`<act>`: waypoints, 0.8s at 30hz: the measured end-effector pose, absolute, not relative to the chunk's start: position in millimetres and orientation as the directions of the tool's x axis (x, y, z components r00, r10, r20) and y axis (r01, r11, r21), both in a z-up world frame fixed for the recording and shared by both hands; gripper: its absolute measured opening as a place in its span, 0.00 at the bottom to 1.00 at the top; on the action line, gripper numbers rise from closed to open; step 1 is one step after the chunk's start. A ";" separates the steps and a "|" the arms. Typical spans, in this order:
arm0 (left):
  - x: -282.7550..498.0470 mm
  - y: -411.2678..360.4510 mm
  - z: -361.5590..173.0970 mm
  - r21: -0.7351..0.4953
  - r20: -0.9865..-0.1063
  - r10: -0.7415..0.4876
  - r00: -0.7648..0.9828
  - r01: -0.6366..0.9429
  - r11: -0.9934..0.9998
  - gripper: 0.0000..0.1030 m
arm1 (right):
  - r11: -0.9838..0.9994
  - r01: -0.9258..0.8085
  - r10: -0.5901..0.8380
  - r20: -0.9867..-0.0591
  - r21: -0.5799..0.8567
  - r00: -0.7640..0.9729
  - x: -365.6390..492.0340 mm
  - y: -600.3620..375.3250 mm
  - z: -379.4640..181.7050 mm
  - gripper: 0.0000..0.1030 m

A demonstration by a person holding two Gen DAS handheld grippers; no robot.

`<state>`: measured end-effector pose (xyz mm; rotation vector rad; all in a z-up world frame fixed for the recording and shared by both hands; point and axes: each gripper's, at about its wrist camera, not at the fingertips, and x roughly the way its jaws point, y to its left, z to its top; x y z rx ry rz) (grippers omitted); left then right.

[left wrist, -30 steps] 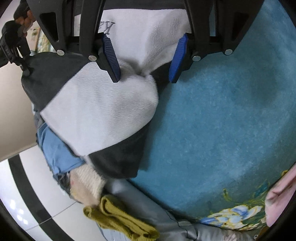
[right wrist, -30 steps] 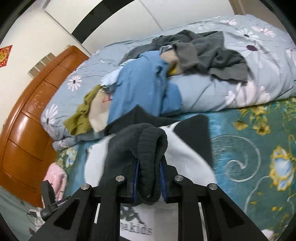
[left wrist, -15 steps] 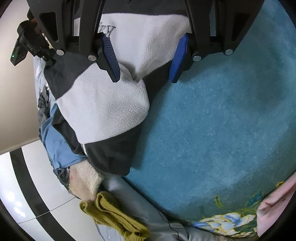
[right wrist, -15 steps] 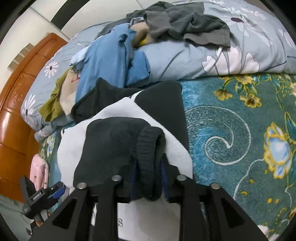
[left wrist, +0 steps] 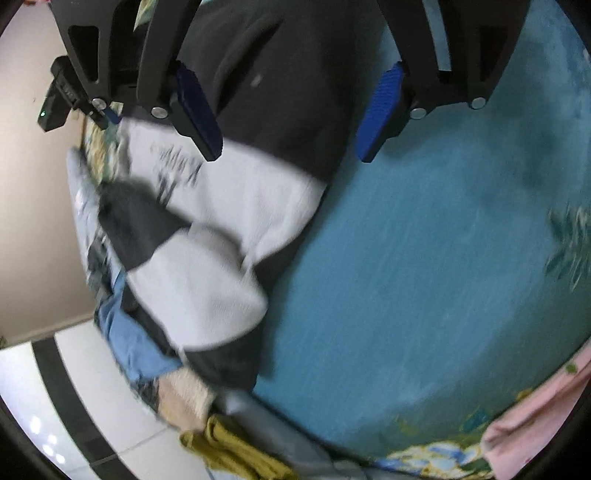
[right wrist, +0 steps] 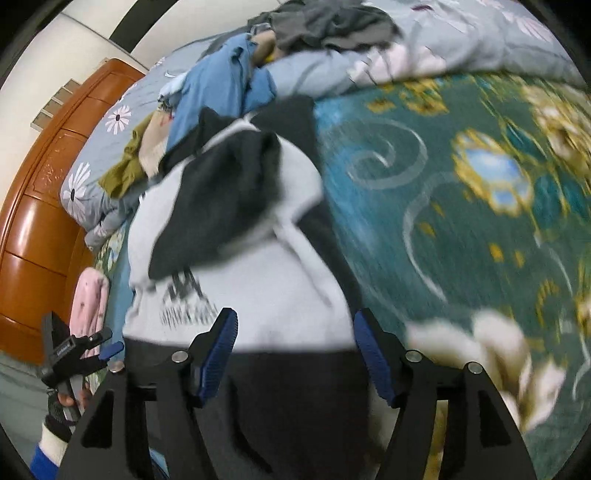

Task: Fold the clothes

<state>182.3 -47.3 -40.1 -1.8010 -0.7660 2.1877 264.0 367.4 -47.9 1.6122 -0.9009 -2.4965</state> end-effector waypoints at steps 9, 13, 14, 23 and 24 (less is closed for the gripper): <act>226.2 -51.9 -55.9 -0.514 -0.858 0.506 -0.090 0.168 -0.841 0.80 | -0.770 -0.315 -0.391 -0.801 0.555 -0.454 315.6 376.0 -63.6 0.76; 237.0 -41.3 -58.4 -0.538 -0.842 0.538 -0.039 0.129 -0.833 0.80 | -0.746 -0.309 -0.440 -0.786 0.589 -0.435 322.7 370.7 -70.4 0.76; 240.3 -37.3 -60.1 -0.564 -0.824 0.566 -0.015 0.121 -0.817 0.80 | -0.741 -0.300 -0.456 -0.779 0.600 -0.430 324.3 368.6 -70.9 0.76; 260.6 13.0 -55.9 -0.605 -0.789 0.584 0.192 -0.079 -0.792 0.79 | -0.693 -0.221 -0.615 -0.723 0.686 -0.315 344.1 347.5 -76.3 0.40; 261.7 13.4 -52.6 -0.608 -0.788 0.585 0.193 -0.087 -0.789 0.79 | -0.691 -0.234 -0.612 -0.726 0.684 -0.314 347.3 349.4 -77.5 0.28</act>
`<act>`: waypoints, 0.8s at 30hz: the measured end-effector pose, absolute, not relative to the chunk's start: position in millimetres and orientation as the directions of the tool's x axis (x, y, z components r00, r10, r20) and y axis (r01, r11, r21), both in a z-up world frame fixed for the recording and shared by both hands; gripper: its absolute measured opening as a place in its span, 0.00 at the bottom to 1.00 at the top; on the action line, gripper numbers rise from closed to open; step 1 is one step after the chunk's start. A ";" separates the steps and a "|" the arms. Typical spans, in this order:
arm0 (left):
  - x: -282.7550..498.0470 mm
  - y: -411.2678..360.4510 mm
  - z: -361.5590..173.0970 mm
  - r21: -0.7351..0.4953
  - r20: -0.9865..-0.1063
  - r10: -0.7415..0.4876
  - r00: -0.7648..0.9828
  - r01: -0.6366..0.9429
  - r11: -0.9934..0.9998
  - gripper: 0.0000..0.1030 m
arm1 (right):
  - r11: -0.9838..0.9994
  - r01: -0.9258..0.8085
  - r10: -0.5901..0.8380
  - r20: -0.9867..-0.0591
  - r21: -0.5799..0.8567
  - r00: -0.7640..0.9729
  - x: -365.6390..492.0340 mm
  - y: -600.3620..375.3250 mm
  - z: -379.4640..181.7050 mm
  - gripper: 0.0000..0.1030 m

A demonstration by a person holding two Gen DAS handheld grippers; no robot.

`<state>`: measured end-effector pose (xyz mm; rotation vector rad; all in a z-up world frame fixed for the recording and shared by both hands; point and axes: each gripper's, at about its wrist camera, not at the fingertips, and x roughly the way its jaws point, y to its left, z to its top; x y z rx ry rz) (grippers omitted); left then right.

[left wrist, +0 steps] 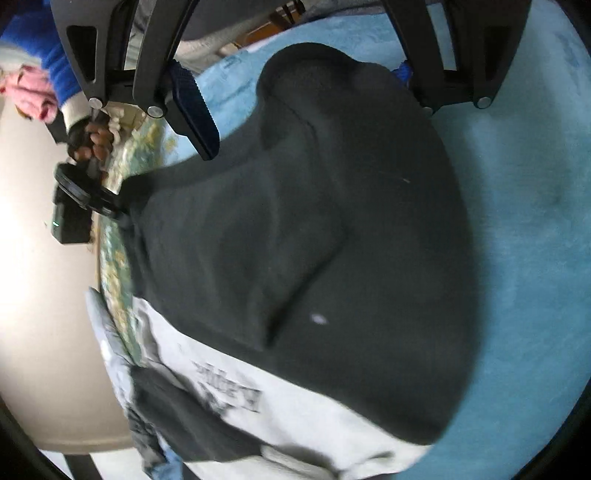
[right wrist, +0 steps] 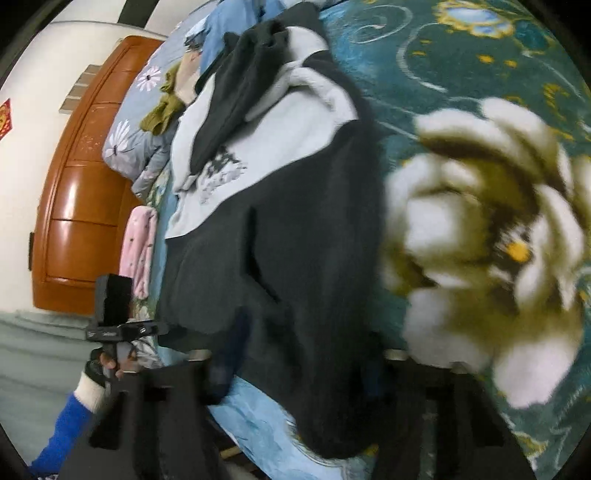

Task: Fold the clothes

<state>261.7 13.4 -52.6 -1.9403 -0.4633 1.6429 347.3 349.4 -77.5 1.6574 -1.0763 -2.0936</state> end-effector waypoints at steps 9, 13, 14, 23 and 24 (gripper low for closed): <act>255.9 -20.1 -22.3 -0.624 -0.778 0.621 0.096 -0.005 -0.781 0.26 | -0.551 -0.260 -0.666 -0.606 0.793 -0.435 354.5 375.4 -45.5 0.10; 256.2 -37.1 -6.7 -0.619 -0.784 0.619 0.044 0.024 -0.785 0.25 | -0.559 -0.219 -0.653 -0.587 0.800 -0.478 344.1 380.6 -18.7 0.10; 257.2 -42.5 -3.4 -0.603 -0.797 0.603 0.031 0.031 -0.797 0.25 | -0.568 -0.212 -0.650 -0.591 0.796 -0.477 342.1 379.9 -14.8 0.10; 261.8 -69.9 -15.1 -0.481 -0.874 0.485 0.020 0.098 -0.871 0.26 | -0.628 -0.295 -0.577 -0.685 0.720 -0.445 333.4 389.1 -27.9 0.10; 261.6 -65.9 -18.8 -0.472 -0.879 0.476 0.028 0.098 -0.876 0.26 | -0.639 -0.299 -0.570 -0.697 0.709 -0.435 333.9 390.4 -29.5 0.10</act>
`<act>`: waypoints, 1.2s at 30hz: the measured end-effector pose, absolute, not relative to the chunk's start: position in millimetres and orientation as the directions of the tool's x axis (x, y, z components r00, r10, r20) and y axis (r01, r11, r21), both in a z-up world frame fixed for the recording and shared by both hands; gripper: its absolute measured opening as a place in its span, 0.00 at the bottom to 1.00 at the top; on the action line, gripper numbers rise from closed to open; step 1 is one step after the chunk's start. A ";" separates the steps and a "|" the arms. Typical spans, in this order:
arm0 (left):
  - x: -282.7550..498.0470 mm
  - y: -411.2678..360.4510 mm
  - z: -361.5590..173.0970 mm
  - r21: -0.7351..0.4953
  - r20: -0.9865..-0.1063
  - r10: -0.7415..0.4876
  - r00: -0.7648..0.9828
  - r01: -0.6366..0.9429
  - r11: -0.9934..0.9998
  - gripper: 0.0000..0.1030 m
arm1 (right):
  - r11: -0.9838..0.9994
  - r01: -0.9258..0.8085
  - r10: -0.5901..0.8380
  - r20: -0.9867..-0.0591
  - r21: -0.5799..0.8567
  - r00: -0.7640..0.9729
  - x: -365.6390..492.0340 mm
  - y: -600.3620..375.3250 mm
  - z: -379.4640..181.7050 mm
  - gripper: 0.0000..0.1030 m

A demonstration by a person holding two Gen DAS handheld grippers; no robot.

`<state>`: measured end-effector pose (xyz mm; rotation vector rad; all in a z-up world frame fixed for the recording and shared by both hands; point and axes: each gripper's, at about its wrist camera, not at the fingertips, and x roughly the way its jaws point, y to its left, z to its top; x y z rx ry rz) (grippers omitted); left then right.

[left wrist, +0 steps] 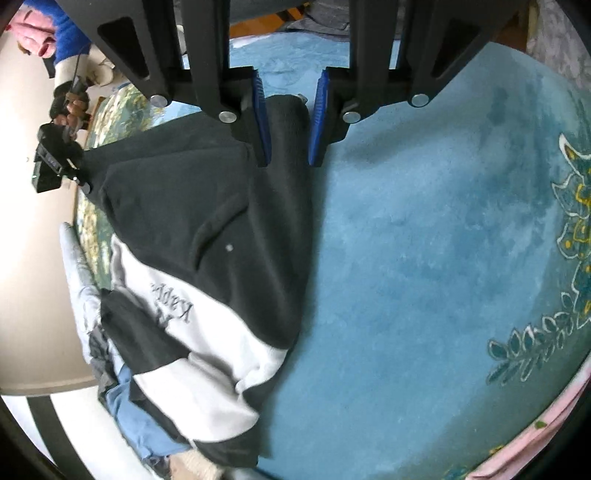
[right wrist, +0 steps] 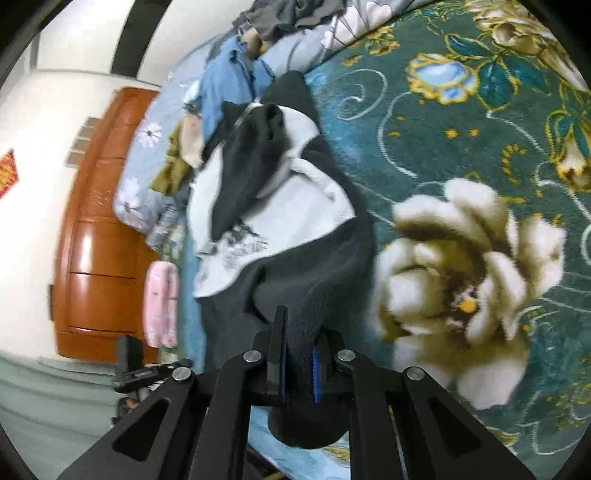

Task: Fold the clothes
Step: 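Grasp the black jacket hem with both grippers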

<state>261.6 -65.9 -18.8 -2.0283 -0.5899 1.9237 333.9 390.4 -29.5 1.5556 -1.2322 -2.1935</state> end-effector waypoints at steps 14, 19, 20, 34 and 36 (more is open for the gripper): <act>260.0 -22.4 -59.7 -0.444 -0.870 0.443 0.215 0.046 -0.895 0.51 | -0.634 -0.336 -0.570 -0.714 0.697 -0.407 345.6 388.4 -50.1 0.10; 263.9 -20.1 -48.3 -0.441 -0.876 0.437 0.206 0.029 -0.897 0.10 | -0.643 -0.337 -0.576 -0.724 0.688 -0.379 349.8 384.8 -51.0 0.10; 265.2 -21.2 -39.5 -0.458 -0.870 0.453 0.193 0.019 -0.889 0.10 | -0.650 -0.329 -0.579 -0.727 0.684 -0.368 351.6 382.8 -49.1 0.10; 227.5 -34.2 34.1 -0.636 -0.772 0.634 0.045 -0.028 -0.772 0.09 | -0.515 -0.260 -0.678 -0.574 0.817 -0.459 360.4 391.6 -6.5 0.10; 211.1 -43.8 42.1 -0.681 -0.732 0.681 0.002 0.001 -0.732 0.09 | -0.456 -0.237 -0.692 -0.509 0.858 -0.511 350.1 398.7 3.9 0.10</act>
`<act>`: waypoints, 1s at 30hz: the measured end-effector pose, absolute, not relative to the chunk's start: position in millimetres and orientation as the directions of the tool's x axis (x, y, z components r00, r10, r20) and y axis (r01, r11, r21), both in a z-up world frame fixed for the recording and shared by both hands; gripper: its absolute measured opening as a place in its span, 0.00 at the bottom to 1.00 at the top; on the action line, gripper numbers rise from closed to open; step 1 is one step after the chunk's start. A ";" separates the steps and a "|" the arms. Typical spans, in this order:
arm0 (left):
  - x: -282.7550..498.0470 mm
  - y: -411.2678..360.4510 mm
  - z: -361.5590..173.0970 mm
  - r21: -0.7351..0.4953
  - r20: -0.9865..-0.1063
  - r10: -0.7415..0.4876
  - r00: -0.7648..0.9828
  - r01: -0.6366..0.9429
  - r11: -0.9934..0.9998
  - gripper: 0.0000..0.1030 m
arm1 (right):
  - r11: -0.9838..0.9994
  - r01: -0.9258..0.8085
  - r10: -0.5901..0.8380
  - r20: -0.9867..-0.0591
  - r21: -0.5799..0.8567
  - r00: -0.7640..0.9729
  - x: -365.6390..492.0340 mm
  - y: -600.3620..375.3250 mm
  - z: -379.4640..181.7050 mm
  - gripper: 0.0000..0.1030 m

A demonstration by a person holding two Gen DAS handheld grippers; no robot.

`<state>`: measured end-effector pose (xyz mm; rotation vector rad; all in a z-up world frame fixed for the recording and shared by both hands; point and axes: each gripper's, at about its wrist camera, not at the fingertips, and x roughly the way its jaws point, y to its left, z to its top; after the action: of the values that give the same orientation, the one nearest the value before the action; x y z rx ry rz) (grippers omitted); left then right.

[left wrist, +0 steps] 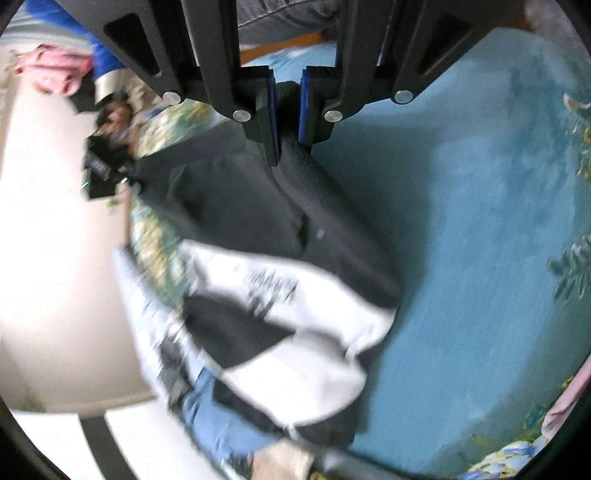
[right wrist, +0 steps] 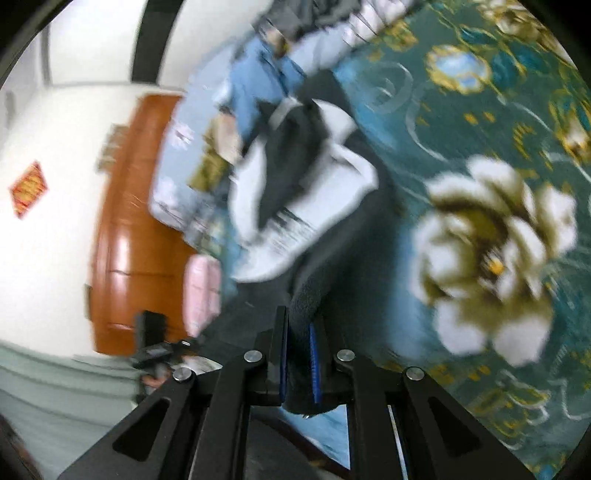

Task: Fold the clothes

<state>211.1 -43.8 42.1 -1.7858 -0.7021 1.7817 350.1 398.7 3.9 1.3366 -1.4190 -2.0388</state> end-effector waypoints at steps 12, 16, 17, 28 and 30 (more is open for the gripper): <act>68.4 -60.4 17.3 -0.783 -0.621 0.762 -0.184 0.174 -0.597 0.09 | -0.292 -0.227 -0.640 -0.366 0.929 -0.675 215.6 439.6 19.1 0.10; 15.2 -63.9 -1.9 -0.801 -0.598 0.766 -0.237 0.230 -0.553 0.09 | -0.243 -0.281 -0.597 -0.372 0.928 -0.711 169.1 456.7 2.0 0.10; 4.6 -63.6 -6.0 -0.803 -0.594 0.765 -0.247 0.237 -0.547 0.09 | -0.230 -0.295 -0.584 -0.375 0.927 -0.720 159.5 459.7 -2.7 0.10; -43.7 -59.1 -56.0 -0.794 -0.604 0.758 -0.244 0.262 -0.549 0.13 | -0.333 -0.411 -0.498 -0.528 0.849 -0.687 111.2 477.6 -26.1 0.09; -44.4 -56.1 -49.9 -0.793 -0.608 0.755 -0.246 0.221 -0.567 0.22 | -0.400 -0.408 -0.497 -0.568 0.821 -0.656 110.2 475.8 -22.7 0.11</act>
<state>-44.4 -56.1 -49.9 -1.6236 -1.1745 1.8678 110.2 475.8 -22.7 1.2747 -1.6858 -2.2409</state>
